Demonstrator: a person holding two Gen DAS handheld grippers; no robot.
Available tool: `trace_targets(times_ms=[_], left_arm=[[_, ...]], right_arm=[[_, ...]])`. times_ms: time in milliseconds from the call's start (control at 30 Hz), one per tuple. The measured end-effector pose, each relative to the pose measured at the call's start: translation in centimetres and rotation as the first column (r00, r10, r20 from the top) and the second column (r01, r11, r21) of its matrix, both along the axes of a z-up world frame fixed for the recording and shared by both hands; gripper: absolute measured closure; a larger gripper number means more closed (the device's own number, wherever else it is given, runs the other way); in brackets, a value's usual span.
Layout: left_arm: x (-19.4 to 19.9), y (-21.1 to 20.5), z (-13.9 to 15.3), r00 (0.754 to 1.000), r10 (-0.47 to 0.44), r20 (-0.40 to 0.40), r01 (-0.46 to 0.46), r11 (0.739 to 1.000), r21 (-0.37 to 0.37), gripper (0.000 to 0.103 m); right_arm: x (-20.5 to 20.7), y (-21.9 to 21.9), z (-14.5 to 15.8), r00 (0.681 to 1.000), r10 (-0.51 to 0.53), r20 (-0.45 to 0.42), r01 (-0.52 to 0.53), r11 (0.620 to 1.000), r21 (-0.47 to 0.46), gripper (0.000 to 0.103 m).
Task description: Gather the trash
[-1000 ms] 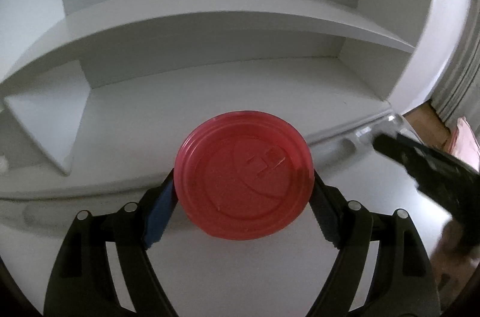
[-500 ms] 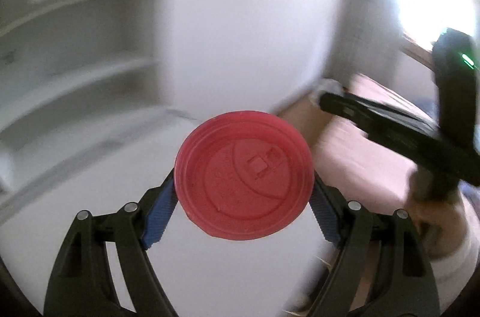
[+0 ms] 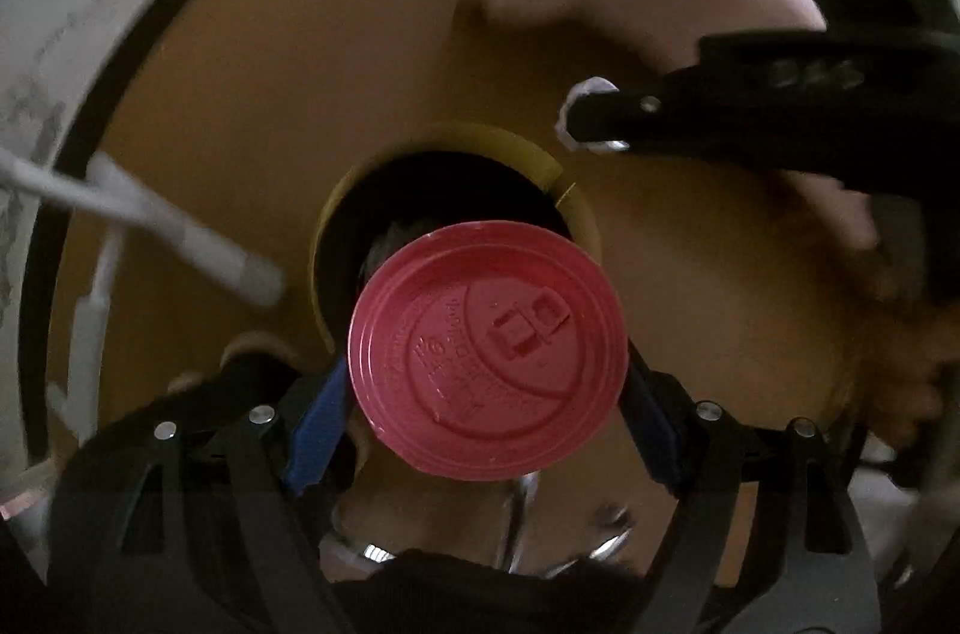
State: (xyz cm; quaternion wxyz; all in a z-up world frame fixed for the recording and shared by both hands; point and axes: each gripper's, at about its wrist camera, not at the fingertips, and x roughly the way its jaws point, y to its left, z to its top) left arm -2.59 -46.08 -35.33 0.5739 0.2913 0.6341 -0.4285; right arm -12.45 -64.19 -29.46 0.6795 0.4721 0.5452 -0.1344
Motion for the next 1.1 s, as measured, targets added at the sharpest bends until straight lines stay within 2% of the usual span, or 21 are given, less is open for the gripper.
trace_targets(times_ms=[67, 100, 133, 300, 333, 433, 467, 500, 567, 633, 733, 800, 833, 867, 933, 967, 1000, 1033, 1067, 1100], left_arm=[[0.8, -0.2, -2.8, 0.998, 0.031, -0.057, -0.027, 0.997, 0.066, 0.024], [1.6, -0.2, -3.6, 0.993, 0.067, -0.096, -0.06, 0.995, 0.076, 0.024], [2.0, -0.3, -3.7, 0.991, 0.082, -0.101, -0.075, 0.995, 0.069, 0.024], [2.5, -0.9, -4.2, 0.996, 0.056, -0.065, -0.051, 0.996, 0.066, 0.024], [0.2, 0.4, -4.0, 0.996, 0.053, -0.066, -0.048, 0.997, 0.068, 0.024], [-2.3, 0.5, -3.4, 0.998, 0.037, -0.05, -0.034, 0.998, 0.053, 0.023], [-2.6, 0.4, -3.1, 1.0, 0.018, -0.023, -0.017, 0.999, 0.043, 0.022], [-3.1, -0.2, -2.7, 1.0, -0.004, 0.004, 0.004, 0.999, 0.035, 0.012], [-3.7, -0.5, -1.8, 1.0, -0.02, 0.009, 0.019, 1.0, 0.024, 0.008], [-3.9, -0.4, -1.2, 0.999, -0.034, -0.004, 0.034, 0.999, -0.002, 0.008], [-4.4, -0.4, 0.5, 0.998, -0.054, 0.028, 0.056, 0.997, -0.06, 0.008], [-5.6, -0.7, 3.1, 0.992, -0.114, 0.062, 0.122, 0.983, -0.137, 0.008], [-6.3, -0.8, 4.3, 0.987, -0.143, 0.074, 0.154, 0.974, -0.165, 0.008], [-7.8, -0.8, 7.3, 0.975, -0.199, 0.099, 0.218, 0.948, -0.232, 0.008], [-9.4, -1.0, 10.5, 0.963, -0.224, 0.149, 0.26, 0.919, -0.297, 0.008], [-10.1, -0.5, 13.0, 0.954, -0.226, 0.194, 0.282, 0.897, -0.341, 0.008], [-10.5, 0.5, 16.3, 0.944, -0.2, 0.262, 0.294, 0.869, -0.398, 0.008], [-10.4, 1.4, 18.7, 0.939, -0.164, 0.304, 0.289, 0.853, -0.435, 0.008], [-10.0, 2.7, 21.2, 0.933, -0.115, 0.34, 0.277, 0.833, -0.478, 0.008], [-8.8, 4.8, 24.6, 0.925, -0.029, 0.379, 0.245, 0.807, -0.537, 0.008]], right_arm=[[-0.5, 0.4, -4.6, 0.997, -0.047, -0.068, 0.054, 0.992, 0.113, 0.072], [-0.8, 0.8, -5.7, 0.995, -0.055, -0.087, 0.066, 0.989, 0.13, 0.072], [-0.9, 1.0, -6.2, 0.994, -0.056, -0.099, 0.069, 0.989, 0.134, 0.072], [-0.9, 1.6, -6.2, 0.993, -0.035, -0.113, 0.043, 0.996, 0.073, 0.072], [-0.8, 1.5, -6.0, 0.993, -0.037, -0.11, 0.044, 0.997, 0.063, 0.072], [-1.7, 0.4, -5.8, 0.993, -0.056, -0.102, 0.063, 0.996, 0.062, 0.071], [-2.0, 0.1, -5.8, 0.993, -0.069, -0.098, 0.076, 0.995, 0.071, 0.061], [-2.3, -0.4, -5.8, 0.992, -0.075, -0.097, 0.083, 0.993, 0.084, 0.037], [-2.5, -0.6, -5.9, 0.99, -0.092, -0.106, 0.102, 0.99, 0.095, 0.013], [-2.6, -0.9, -5.5, 0.987, -0.111, -0.118, 0.121, 0.989, 0.085, 0.013], [-3.7, -2.0, -3.3, 0.978, -0.183, -0.099, 0.188, 0.981, 0.043, 0.013], [-4.2, -3.1, 0.0, 0.972, -0.217, -0.089, 0.206, 0.972, -0.111, 0.013], [-4.5, -3.6, 2.0, 0.969, -0.234, -0.085, 0.213, 0.956, -0.203, 0.013], [-5.0, -4.1, 5.0, 0.962, -0.268, -0.059, 0.235, 0.917, -0.323, 0.013], [-5.8, -4.4, 10.4, 0.949, -0.315, 0.004, 0.275, 0.823, -0.497, 0.011], [-6.1, -4.3, 13.9, 0.94, -0.34, 0.044, 0.3, 0.753, -0.586, 0.006], [-6.0, -3.9, 17.3, 0.93, -0.36, 0.079, 0.321, 0.684, -0.655, 0.006], [-5.4, -3.1, 20.2, 0.926, -0.357, 0.122, 0.335, 0.628, -0.703, 0.006], [-4.8, -2.6, 22.0, 0.931, -0.331, 0.152, 0.333, 0.606, -0.723, 0.006], [-3.5, -1.5, 23.9, 0.942, -0.278, 0.186, 0.322, 0.597, -0.735, 0.006]])
